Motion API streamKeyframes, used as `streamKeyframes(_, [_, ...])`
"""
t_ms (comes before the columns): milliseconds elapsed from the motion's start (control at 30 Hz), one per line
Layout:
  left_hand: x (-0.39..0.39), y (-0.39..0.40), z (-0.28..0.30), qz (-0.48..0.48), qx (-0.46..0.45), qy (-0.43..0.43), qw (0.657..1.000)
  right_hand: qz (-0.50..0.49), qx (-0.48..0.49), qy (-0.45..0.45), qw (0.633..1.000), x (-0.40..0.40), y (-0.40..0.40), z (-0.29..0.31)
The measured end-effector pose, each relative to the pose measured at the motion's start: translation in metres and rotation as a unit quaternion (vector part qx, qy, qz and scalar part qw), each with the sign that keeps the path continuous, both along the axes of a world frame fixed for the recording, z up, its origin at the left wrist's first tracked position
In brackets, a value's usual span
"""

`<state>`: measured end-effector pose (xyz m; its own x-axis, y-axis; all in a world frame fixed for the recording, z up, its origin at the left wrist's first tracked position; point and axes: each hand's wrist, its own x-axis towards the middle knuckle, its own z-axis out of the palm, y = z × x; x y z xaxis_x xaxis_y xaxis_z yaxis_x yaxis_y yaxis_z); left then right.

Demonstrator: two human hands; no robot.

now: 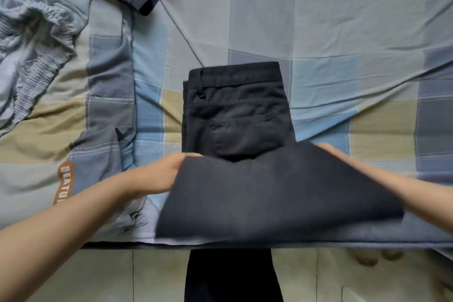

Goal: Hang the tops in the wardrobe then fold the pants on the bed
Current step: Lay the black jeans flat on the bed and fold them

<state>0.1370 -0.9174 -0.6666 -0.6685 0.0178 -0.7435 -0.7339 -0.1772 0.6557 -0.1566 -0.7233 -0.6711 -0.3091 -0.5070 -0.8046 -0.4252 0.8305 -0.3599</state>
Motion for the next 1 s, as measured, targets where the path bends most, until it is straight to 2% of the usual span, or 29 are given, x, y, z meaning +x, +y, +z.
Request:
streamKeyframes(33, [0.001,-0.001,0.0,0.1,-0.022,-0.043,0.994,-0.099,0.018,0.065,0.993,0.007,-0.007,0.001])
streamKeyframes(67, [-0.001,0.003,-0.001,0.196,-0.046,-0.068,0.977,-0.152,-0.03,0.031,0.987,0.011,-0.008,0.001])
streamKeyframes(100, [-0.006,0.007,-0.003,0.26,-0.084,-0.073,0.959,-0.172,-0.087,-0.04,0.98,0.013,-0.009,0.003])
streamKeyframes(133, [-0.011,0.012,-0.005,0.29,-0.132,-0.064,0.946,-0.18,-0.107,-0.078,0.975,0.016,-0.012,0.01])
streamKeyframes(167, [-0.016,0.018,-0.008,0.303,-0.166,-0.056,0.937,-0.204,-0.11,-0.092,0.968,0.015,-0.012,0.009])
streamKeyframes(267, [-0.02,0.032,-0.017,0.302,-0.221,-0.045,0.926,-0.208,-0.107,-0.04,0.971,0.02,-0.012,-0.004])
streamKeyframes(433, [-0.011,0.054,-0.015,0.352,-0.283,-0.002,0.893,-0.21,-0.25,0.026,0.945,0.033,0.004,-0.01])
streamKeyframes(500, [-0.005,0.069,-0.018,0.366,-0.275,-0.011,0.889,-0.208,-0.248,0.051,0.945,0.037,0.009,-0.015])
streamKeyframes(600, [-0.003,0.084,-0.026,0.398,-0.213,-0.1,0.886,-0.196,-0.178,0.089,0.96,0.044,0.013,-0.024])
streamKeyframes(667, [-0.007,0.085,-0.027,0.384,-0.248,-0.157,0.876,-0.21,-0.126,0.091,0.965,0.048,0.008,-0.026])
streamKeyframes(733, [-0.015,0.085,-0.025,0.322,-0.36,-0.167,0.86,-0.237,-0.059,0.094,0.965,0.05,-0.002,-0.025])
streamKeyframes(800, [-0.025,0.087,-0.02,0.236,-0.481,-0.136,0.833,-0.192,-0.01,0.187,0.963,0.052,-0.011,-0.019])
streamKeyframes(867, [-0.037,0.085,-0.015,0.153,-0.564,-0.099,0.805,-0.083,-0.07,0.309,0.945,0.06,-0.019,-0.01])
streamKeyframes(900, [-0.044,0.082,-0.015,0.114,-0.587,-0.078,0.798,-0.026,-0.113,0.331,0.937,0.064,-0.021,-0.007])
streamKeyframes(967, [-0.059,0.076,-0.021,0.047,-0.606,-0.047,0.793,0.038,-0.16,0.306,0.938,0.065,-0.024,-0.012])
streamKeyframes(1000, [-0.064,0.072,-0.025,0.033,-0.6,-0.051,0.798,0.035,-0.159,0.274,0.948,0.063,-0.026,-0.016])
